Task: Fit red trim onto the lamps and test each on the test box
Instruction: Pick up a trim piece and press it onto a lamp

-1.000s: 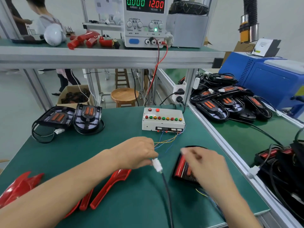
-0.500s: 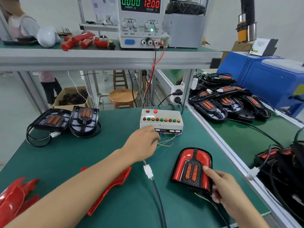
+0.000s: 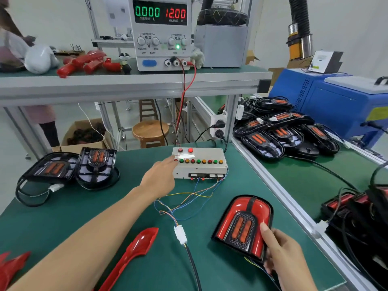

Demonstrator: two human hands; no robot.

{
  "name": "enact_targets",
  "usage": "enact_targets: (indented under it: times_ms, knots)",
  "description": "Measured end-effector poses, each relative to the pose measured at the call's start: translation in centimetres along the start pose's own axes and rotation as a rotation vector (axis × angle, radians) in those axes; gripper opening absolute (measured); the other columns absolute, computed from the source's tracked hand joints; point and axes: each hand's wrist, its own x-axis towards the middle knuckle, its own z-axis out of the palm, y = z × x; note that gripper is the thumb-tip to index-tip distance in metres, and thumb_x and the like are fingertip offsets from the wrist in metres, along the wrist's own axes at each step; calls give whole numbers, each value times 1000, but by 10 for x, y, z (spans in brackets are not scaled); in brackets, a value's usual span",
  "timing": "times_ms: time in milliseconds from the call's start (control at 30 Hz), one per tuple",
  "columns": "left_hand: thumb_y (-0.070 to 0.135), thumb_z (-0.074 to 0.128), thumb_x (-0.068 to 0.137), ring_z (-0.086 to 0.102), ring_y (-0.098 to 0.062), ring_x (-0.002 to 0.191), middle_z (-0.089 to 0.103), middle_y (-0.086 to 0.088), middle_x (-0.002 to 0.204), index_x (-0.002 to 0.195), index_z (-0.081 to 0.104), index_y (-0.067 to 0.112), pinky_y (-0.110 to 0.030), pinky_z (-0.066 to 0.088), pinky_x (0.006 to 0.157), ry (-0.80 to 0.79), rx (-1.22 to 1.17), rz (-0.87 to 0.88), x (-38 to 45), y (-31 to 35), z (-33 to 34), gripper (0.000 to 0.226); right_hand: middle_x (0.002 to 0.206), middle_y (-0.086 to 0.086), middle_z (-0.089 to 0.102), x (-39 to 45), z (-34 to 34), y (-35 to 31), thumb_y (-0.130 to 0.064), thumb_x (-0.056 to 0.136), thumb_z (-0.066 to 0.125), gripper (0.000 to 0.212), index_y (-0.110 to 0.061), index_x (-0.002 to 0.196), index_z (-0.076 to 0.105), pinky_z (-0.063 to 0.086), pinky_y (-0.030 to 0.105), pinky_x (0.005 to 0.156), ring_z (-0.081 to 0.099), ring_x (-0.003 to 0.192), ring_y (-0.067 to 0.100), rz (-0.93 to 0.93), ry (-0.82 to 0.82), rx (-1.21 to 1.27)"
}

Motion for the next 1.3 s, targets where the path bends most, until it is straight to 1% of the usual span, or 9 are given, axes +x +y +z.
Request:
enact_targets:
  times_ms: [200, 267, 367, 500, 633, 767, 833, 1033, 1300]
  knots:
    - [-4, 41, 93, 48, -29, 138, 43, -1, 159, 154, 40, 20, -46, 45, 110, -19, -35, -14, 3, 5, 1, 66, 75, 5, 76, -5, 7, 2, -65, 82, 53, 48, -23, 94, 74, 52, 30, 50, 67, 56, 22, -54, -14, 31]
    - [-2, 42, 94, 49, -30, 138, 46, -6, 157, 154, 40, 19, -43, 42, 113, -17, -59, -46, 5, 7, 1, 64, 90, 9, 79, -5, 7, 6, -58, 87, 53, 43, -22, 99, 73, 61, 42, 66, 75, 76, 24, -58, 4, 84]
    - [0, 43, 95, 50, -31, 137, 46, -7, 157, 155, 39, 19, -43, 43, 112, -37, -48, -50, 6, 8, 0, 63, 98, 19, 75, -8, 8, 7, -55, 91, 52, 38, -24, 98, 72, 56, 58, 81, 72, 85, 35, -59, 23, 123]
    - [0, 44, 96, 48, -30, 139, 43, -6, 159, 155, 37, 20, -45, 42, 114, -58, -33, -43, 6, 8, 0, 64, 101, 27, 69, -9, 7, 7, -57, 90, 51, 42, -21, 98, 71, 47, 48, 77, 64, 83, 28, -78, 27, 137]
    - [-1, 44, 95, 50, -30, 137, 43, -6, 159, 154, 38, 18, -45, 43, 113, -40, -22, -31, 5, 9, 1, 62, 99, 6, 79, -7, 5, 10, -58, 92, 47, 38, -31, 95, 73, 61, 29, 67, 77, 90, 23, -79, -15, 119]
    - [-2, 44, 92, 50, -31, 137, 43, -5, 159, 154, 38, 19, -45, 43, 112, -60, 9, -13, 6, 9, -1, 66, 101, 27, 70, -6, 6, 10, -51, 100, 47, 36, -25, 97, 72, 56, 52, 78, 66, 80, 40, -82, 39, 147]
    - [-3, 43, 91, 52, -32, 134, 45, -5, 157, 153, 40, 19, -46, 44, 109, -79, 30, -9, 7, 9, -2, 66, 101, 19, 75, -6, 6, 10, -50, 99, 48, 34, -27, 98, 73, 55, 61, 86, 71, 92, 43, -68, 50, 165]
    - [-3, 44, 91, 53, -33, 132, 44, -6, 157, 153, 39, 19, -48, 46, 108, -90, 64, -9, 11, 11, -4, 67, 100, 10, 78, -6, 6, 11, -56, 89, 50, 38, -29, 97, 74, 63, 31, 66, 76, 91, 23, -60, 10, 171]
    - [3, 52, 92, 41, -37, 133, 22, -13, 156, 160, 27, 26, -49, 49, 104, -140, 135, -33, 22, 21, -4, 76, 99, 9, 78, -9, 6, 9, -59, 90, 47, 45, -23, 101, 72, 63, 40, 74, 74, 96, 32, -63, -2, 138]
